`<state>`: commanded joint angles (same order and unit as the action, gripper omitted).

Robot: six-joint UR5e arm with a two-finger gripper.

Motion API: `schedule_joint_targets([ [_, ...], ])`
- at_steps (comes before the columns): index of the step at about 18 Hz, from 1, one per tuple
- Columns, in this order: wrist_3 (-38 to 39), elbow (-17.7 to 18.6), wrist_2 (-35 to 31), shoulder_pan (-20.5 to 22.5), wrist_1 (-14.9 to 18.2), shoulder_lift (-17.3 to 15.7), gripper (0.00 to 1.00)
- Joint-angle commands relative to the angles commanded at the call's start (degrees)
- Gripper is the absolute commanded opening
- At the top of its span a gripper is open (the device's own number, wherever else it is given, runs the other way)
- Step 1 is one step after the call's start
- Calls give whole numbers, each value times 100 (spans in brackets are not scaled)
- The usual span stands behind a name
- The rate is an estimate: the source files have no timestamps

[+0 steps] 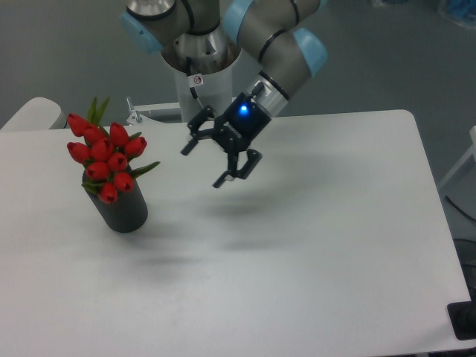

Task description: Insert the flowers into the vase

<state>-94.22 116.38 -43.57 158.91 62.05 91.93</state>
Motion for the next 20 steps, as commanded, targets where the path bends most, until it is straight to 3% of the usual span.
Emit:
schedule_joint_targets([
  [3,-26,-413,-677,61,0,219,100],
  [10,-132,-1318,-2978,123,44,861,100],
  [15,-228,-1838,-4746,-368,536,1300,100],
  [20,-333,-1909,-5038,-527,686,1380,100],
])
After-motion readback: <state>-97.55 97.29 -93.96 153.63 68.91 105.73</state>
